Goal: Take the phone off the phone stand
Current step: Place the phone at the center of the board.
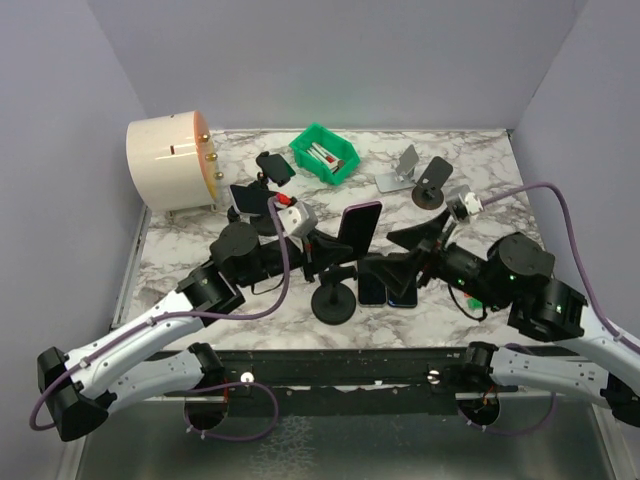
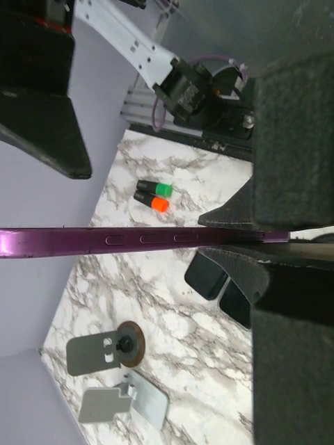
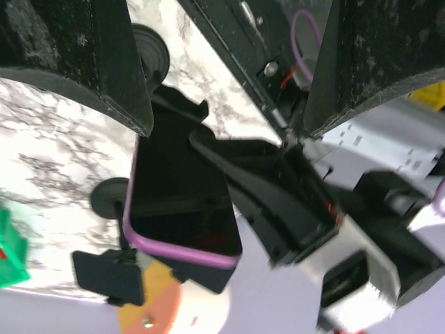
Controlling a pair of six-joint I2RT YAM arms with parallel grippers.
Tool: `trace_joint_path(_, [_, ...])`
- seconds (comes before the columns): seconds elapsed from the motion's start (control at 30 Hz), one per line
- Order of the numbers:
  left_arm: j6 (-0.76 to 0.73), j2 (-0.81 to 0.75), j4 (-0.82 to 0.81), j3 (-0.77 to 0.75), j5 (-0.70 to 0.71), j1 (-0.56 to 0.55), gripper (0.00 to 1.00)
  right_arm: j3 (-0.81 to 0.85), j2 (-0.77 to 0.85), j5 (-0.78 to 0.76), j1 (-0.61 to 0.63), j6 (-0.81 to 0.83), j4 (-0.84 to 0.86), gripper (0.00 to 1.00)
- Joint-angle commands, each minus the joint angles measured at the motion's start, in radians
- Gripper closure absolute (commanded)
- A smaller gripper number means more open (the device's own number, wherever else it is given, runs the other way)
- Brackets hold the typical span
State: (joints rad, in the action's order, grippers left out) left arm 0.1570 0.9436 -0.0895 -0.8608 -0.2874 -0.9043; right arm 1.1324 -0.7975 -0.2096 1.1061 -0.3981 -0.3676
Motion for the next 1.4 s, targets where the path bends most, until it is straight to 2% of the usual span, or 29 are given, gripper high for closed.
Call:
trace_joint_path(0.0, [0.116, -0.118, -0.169, 0.046, -0.117, 0.004, 1.00, -0.148, 0.158, 0.252, 0.006, 0.110, 0.207, 0.07])
trace_joint_path(0.13, [0.175, -0.175, -0.198, 0.057, -0.197, 0.004, 1.00, -0.208, 0.222, 0.268, 0.006, 0.127, 0.242, 0.13])
trace_joint_path(0.4, [0.272, -0.204, -0.281, 0.068, -0.312, 0.004, 1.00, -0.250, 0.182, 0.407, 0.006, 0.105, 0.422, 0.22])
trace_joint_path(0.73, [0.308, -0.205, -0.314, 0.059, -0.368, 0.004, 1.00, -0.242, 0.074, 0.510, 0.006, 0.050, 0.546, 0.46])
trace_joint_path(1.0, [0.306, -0.216, -0.320, 0.071, -0.365, 0.004, 1.00, -0.236, 0.044, 0.542, 0.006, 0.008, 0.583, 0.79])
trace_joint_path(1.07, [0.303, -0.216, -0.320, 0.073, -0.364, 0.004, 1.00, -0.232, 0.040, 0.545, 0.006, 0.010, 0.572, 0.92])
trace_joint_path(1.1, [0.299, -0.216, -0.320, 0.075, -0.355, 0.004, 0.97, -0.225, 0.041, 0.535, 0.006, 0.015, 0.556, 0.98])
trace_joint_path(1.17, [0.288, -0.225, -0.320, 0.087, -0.332, 0.004, 0.75, -0.217, 0.053, 0.508, 0.006, 0.028, 0.518, 1.00])
trace_joint_path(1.27, [0.267, -0.249, -0.319, 0.109, -0.301, 0.004, 0.35, -0.212, 0.081, 0.446, 0.006, 0.050, 0.465, 1.00])
trace_joint_path(1.3, [0.258, -0.259, -0.313, 0.118, -0.279, 0.003, 0.13, -0.207, 0.094, 0.406, 0.006, 0.064, 0.439, 1.00])
trace_joint_path(1.33, [0.244, -0.274, -0.290, 0.126, -0.229, 0.004, 0.02, -0.195, 0.102, 0.356, 0.006, 0.080, 0.397, 1.00])
trace_joint_path(1.37, [0.231, -0.291, -0.256, 0.135, -0.167, 0.004, 0.01, -0.183, 0.109, 0.292, 0.006, 0.092, 0.343, 1.00])
